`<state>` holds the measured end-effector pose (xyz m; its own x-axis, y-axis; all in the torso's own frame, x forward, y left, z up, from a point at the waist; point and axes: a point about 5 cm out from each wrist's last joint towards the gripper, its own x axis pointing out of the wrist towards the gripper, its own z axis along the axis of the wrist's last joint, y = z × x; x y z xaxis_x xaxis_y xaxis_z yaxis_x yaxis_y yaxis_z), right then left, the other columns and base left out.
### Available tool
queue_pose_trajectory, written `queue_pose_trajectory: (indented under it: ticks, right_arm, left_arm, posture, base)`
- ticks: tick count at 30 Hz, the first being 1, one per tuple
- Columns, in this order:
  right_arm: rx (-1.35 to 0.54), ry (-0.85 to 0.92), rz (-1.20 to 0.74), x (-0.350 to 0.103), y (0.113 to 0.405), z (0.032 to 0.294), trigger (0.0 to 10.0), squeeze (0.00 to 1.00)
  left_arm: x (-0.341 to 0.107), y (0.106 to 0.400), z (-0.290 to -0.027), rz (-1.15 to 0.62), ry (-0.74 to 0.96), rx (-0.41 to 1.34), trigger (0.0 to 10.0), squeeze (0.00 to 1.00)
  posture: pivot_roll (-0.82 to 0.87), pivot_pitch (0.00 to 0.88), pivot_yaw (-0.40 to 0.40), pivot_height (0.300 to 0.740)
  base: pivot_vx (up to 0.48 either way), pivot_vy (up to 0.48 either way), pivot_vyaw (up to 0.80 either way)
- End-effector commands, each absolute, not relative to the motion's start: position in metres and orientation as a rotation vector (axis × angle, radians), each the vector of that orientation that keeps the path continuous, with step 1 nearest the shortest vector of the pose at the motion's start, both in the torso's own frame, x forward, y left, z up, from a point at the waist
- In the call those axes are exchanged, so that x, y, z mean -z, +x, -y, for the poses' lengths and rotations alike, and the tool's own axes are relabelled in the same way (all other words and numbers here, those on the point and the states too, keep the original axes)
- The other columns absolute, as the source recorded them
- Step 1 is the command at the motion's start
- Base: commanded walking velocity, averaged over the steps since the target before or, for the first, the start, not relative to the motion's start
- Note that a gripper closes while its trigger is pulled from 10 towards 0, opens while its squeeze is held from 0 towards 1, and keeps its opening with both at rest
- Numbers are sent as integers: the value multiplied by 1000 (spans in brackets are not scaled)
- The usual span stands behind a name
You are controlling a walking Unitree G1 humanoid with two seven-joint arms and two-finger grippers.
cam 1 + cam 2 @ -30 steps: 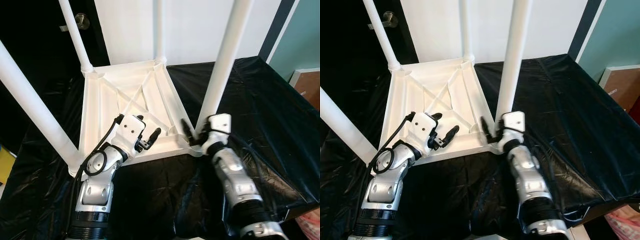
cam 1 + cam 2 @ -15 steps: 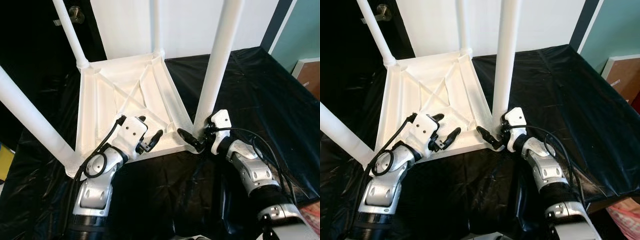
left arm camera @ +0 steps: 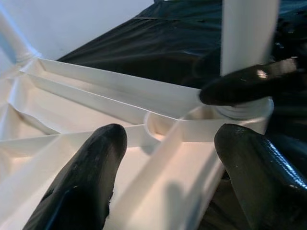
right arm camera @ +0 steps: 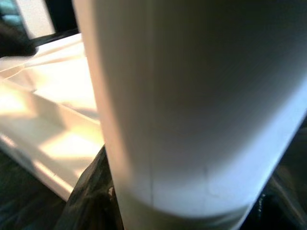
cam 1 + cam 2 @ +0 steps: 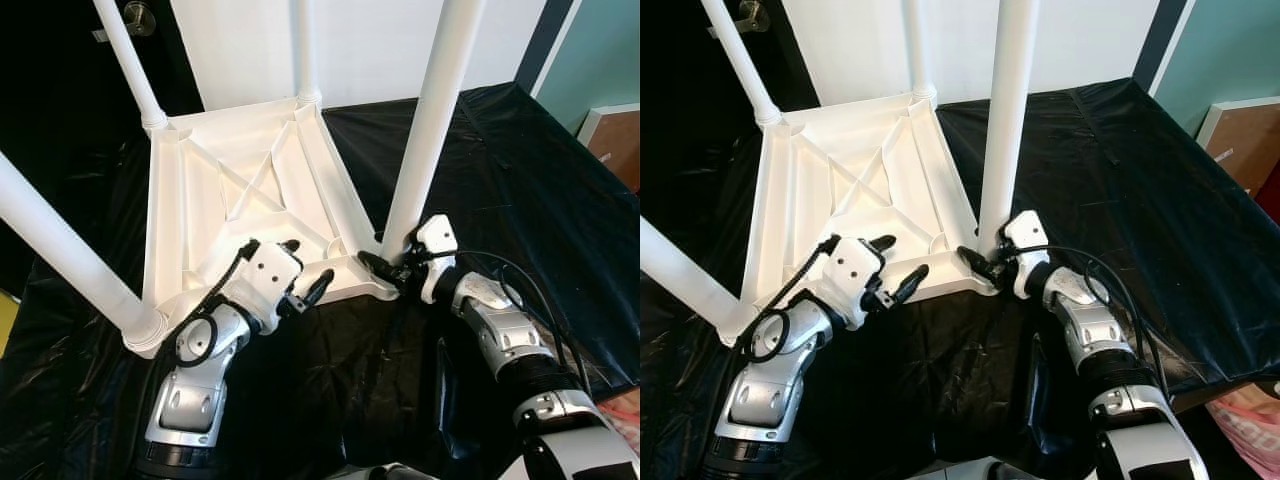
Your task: Building children table
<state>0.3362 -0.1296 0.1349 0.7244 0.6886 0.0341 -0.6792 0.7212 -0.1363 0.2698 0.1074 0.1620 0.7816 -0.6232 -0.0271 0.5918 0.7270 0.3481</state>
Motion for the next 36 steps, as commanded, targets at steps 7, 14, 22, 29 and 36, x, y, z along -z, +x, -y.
queue_pose_trajectory:
  ticks: [7,14,22,29,36]
  right_arm:
    - [-563,-5,90,-121,323,116,10000,0]
    - [-280,20,92,-117,315,99,10000,0]
    - [-232,105,68,-114,307,64,10000,0]
    - [-251,84,97,-120,305,63,10000,0]
    - [-220,42,135,-127,309,80,10000,1000]
  left_arm:
    - [-154,266,-111,73,336,629,10000,0]
    - [-157,272,-107,90,332,621,10000,0]
    - [-160,273,-100,110,334,633,10000,0]
    - [-163,274,-101,125,337,631,10000,0]
    - [-163,277,-100,135,339,636,10000,0]
  posture:
    - [23,82,-16,740]
    - [18,71,-28,740]
    - [40,52,-47,740]
    - [41,26,-58,740]
    - [32,24,-63,740]
  base:
    - [0,0,0]
    - [0,0,0]
    - [0,0,0]
    - [0,0,0]
    - [0,0,0]
